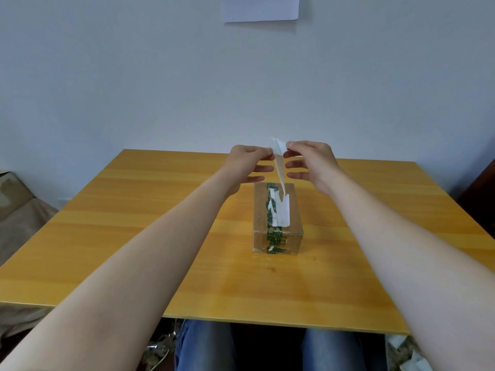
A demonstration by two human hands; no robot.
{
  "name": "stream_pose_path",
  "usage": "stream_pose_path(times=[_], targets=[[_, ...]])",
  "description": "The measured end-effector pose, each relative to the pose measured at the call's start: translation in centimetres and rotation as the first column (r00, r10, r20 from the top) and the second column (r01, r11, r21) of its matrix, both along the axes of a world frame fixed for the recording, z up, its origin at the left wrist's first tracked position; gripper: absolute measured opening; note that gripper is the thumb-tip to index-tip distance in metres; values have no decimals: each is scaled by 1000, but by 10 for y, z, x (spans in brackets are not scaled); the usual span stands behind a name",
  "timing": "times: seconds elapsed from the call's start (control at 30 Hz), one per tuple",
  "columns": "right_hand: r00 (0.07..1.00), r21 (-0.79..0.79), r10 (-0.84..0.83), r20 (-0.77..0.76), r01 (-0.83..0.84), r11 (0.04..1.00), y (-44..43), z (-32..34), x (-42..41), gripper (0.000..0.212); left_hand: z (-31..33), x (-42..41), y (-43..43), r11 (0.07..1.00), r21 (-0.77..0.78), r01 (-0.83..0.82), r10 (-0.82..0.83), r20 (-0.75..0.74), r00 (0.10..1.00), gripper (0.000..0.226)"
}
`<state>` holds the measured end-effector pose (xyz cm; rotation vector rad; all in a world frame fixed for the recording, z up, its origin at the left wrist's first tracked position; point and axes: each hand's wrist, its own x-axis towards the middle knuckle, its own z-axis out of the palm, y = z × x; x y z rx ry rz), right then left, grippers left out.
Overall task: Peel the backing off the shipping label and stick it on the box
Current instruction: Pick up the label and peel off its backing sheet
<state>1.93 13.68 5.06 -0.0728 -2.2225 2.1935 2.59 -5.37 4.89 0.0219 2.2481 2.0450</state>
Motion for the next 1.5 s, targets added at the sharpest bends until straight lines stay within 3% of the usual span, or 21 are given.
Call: stream_pose_path(times=[0.4,1.5], targets=[[995,-210,11,101,11,978,9,2,-2,16,-3,-4,-3,988,144,-50,38,83,996,20],[984,-386,-107,145,156,909,24,-9,-4,15,-13,-5,-19,936,300,-185,125,209,970,12]])
